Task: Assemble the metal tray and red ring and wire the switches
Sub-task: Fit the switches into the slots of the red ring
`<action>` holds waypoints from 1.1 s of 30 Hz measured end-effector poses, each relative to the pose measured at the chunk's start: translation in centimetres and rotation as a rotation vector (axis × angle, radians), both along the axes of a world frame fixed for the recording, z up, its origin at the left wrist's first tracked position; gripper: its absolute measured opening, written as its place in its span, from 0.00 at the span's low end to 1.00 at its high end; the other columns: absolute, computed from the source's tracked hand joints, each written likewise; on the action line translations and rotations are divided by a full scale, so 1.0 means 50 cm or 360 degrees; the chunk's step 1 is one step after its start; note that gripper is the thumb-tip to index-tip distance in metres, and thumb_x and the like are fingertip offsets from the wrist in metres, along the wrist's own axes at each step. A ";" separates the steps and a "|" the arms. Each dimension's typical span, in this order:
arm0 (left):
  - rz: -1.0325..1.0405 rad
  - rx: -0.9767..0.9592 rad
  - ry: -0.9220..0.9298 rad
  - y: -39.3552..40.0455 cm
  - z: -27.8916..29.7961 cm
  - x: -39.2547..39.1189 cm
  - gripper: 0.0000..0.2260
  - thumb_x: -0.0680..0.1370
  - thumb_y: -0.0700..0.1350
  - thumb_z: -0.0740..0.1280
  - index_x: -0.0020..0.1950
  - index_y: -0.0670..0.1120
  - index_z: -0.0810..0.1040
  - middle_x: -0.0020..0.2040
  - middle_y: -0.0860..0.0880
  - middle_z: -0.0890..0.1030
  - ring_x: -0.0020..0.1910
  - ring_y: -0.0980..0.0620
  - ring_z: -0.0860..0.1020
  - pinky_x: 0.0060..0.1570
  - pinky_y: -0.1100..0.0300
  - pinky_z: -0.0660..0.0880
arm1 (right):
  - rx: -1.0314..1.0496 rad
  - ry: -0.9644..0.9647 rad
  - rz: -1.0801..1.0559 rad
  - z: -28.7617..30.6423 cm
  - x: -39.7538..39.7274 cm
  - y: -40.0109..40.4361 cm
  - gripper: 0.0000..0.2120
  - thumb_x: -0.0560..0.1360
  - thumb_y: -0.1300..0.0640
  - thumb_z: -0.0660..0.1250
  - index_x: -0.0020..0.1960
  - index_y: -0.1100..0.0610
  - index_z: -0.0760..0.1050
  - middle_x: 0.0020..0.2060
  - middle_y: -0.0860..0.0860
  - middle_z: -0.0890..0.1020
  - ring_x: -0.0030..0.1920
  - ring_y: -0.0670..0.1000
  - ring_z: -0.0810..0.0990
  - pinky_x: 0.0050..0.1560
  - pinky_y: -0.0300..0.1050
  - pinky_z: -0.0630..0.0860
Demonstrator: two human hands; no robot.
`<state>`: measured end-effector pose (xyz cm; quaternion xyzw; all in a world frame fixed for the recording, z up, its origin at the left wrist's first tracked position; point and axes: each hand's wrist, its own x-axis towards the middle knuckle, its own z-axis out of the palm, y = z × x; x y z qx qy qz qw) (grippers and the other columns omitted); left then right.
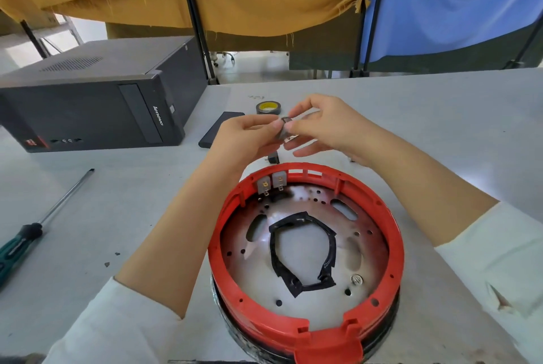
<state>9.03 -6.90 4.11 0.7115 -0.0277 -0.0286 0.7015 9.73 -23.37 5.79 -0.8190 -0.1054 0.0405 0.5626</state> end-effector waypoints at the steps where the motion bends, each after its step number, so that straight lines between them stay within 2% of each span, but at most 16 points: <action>1: 0.0004 -0.0021 -0.0010 0.004 -0.003 0.002 0.09 0.77 0.40 0.69 0.56 0.41 0.80 0.48 0.44 0.85 0.45 0.51 0.85 0.48 0.62 0.80 | 0.0066 0.0033 0.0016 0.000 0.001 -0.001 0.10 0.76 0.59 0.68 0.55 0.52 0.73 0.47 0.55 0.83 0.42 0.50 0.85 0.42 0.47 0.83; 6: 0.0045 -0.0061 0.0047 0.007 -0.015 0.004 0.18 0.77 0.38 0.69 0.67 0.40 0.72 0.50 0.43 0.84 0.44 0.49 0.85 0.51 0.59 0.81 | 0.0108 0.0119 0.0037 -0.012 0.006 0.002 0.08 0.78 0.57 0.66 0.55 0.54 0.79 0.48 0.54 0.84 0.47 0.51 0.84 0.49 0.45 0.81; 10: 0.0116 0.0406 -0.0070 0.002 -0.029 0.005 0.27 0.77 0.41 0.70 0.74 0.44 0.64 0.49 0.50 0.84 0.50 0.51 0.83 0.57 0.55 0.78 | 0.0084 0.0099 -0.0070 -0.030 0.014 0.009 0.07 0.76 0.58 0.68 0.52 0.58 0.80 0.46 0.56 0.84 0.46 0.52 0.85 0.50 0.46 0.81; 13: 0.0136 0.0472 -0.0075 -0.002 -0.037 0.007 0.29 0.78 0.42 0.69 0.76 0.44 0.60 0.53 0.48 0.84 0.53 0.51 0.82 0.59 0.53 0.76 | 0.0076 0.0106 -0.0081 -0.040 0.018 0.012 0.06 0.75 0.57 0.70 0.51 0.58 0.80 0.45 0.56 0.85 0.46 0.52 0.85 0.50 0.45 0.81; 15: 0.0168 0.0621 -0.0091 -0.002 -0.038 0.010 0.31 0.78 0.45 0.69 0.77 0.45 0.59 0.54 0.49 0.84 0.56 0.51 0.80 0.60 0.54 0.75 | 0.0035 0.0110 -0.0059 -0.043 0.020 0.011 0.05 0.74 0.56 0.71 0.48 0.56 0.79 0.43 0.54 0.85 0.45 0.51 0.85 0.50 0.46 0.81; 18: 0.0087 0.0799 -0.0094 0.000 -0.038 0.009 0.28 0.79 0.50 0.67 0.76 0.48 0.61 0.54 0.50 0.83 0.54 0.52 0.80 0.51 0.62 0.75 | -0.0158 0.0031 -0.0127 -0.058 0.022 0.011 0.05 0.72 0.53 0.73 0.45 0.53 0.78 0.43 0.53 0.85 0.43 0.50 0.84 0.48 0.45 0.81; 20: -0.0085 0.0946 -0.0069 -0.001 -0.040 0.002 0.24 0.80 0.52 0.65 0.74 0.49 0.66 0.59 0.50 0.81 0.54 0.54 0.79 0.45 0.67 0.72 | -0.0343 -0.0067 -0.0230 -0.075 0.023 0.011 0.05 0.72 0.52 0.73 0.45 0.52 0.78 0.40 0.49 0.82 0.42 0.48 0.81 0.44 0.42 0.76; 22: -0.0210 0.1041 -0.0094 0.000 -0.049 -0.006 0.21 0.80 0.51 0.64 0.72 0.49 0.69 0.61 0.52 0.79 0.54 0.56 0.77 0.44 0.69 0.69 | -0.0440 -0.0065 -0.0231 -0.088 0.023 0.011 0.04 0.73 0.52 0.72 0.46 0.50 0.80 0.38 0.44 0.79 0.41 0.45 0.78 0.41 0.38 0.71; 25: -0.0245 0.1044 -0.0156 0.001 -0.053 -0.014 0.18 0.81 0.49 0.62 0.71 0.48 0.71 0.55 0.52 0.80 0.51 0.54 0.77 0.38 0.74 0.70 | -0.0421 0.0026 -0.0192 -0.095 0.025 0.007 0.01 0.73 0.52 0.72 0.43 0.48 0.81 0.37 0.41 0.78 0.42 0.43 0.77 0.48 0.40 0.71; 27: -0.0258 0.1135 -0.0196 0.000 -0.054 -0.014 0.16 0.82 0.49 0.61 0.70 0.49 0.73 0.57 0.52 0.80 0.54 0.54 0.78 0.43 0.71 0.70 | -0.0316 0.0063 -0.0178 -0.096 0.025 0.004 0.03 0.72 0.54 0.73 0.40 0.48 0.81 0.39 0.42 0.81 0.46 0.44 0.79 0.54 0.42 0.73; 29: -0.0261 0.1182 -0.0202 -0.001 -0.055 -0.012 0.16 0.82 0.50 0.60 0.69 0.50 0.74 0.59 0.52 0.81 0.56 0.52 0.79 0.43 0.71 0.70 | -0.0196 0.0075 -0.0181 -0.098 0.026 0.001 0.04 0.70 0.56 0.74 0.39 0.49 0.81 0.39 0.45 0.82 0.47 0.46 0.80 0.56 0.43 0.75; 31: -0.0269 0.1207 -0.0212 -0.002 -0.056 -0.011 0.15 0.82 0.50 0.59 0.68 0.51 0.75 0.59 0.52 0.81 0.56 0.53 0.78 0.44 0.72 0.69 | -0.0135 0.0068 -0.0176 -0.100 0.026 -0.002 0.03 0.70 0.57 0.75 0.40 0.51 0.81 0.38 0.45 0.83 0.44 0.45 0.81 0.54 0.42 0.75; 33: -0.0268 0.1229 -0.0222 -0.003 -0.056 -0.009 0.15 0.82 0.50 0.59 0.67 0.51 0.75 0.59 0.52 0.80 0.56 0.55 0.76 0.47 0.65 0.69 | -0.0061 0.0077 -0.0164 -0.099 0.025 -0.003 0.02 0.71 0.56 0.74 0.40 0.51 0.81 0.38 0.45 0.83 0.42 0.45 0.81 0.50 0.42 0.76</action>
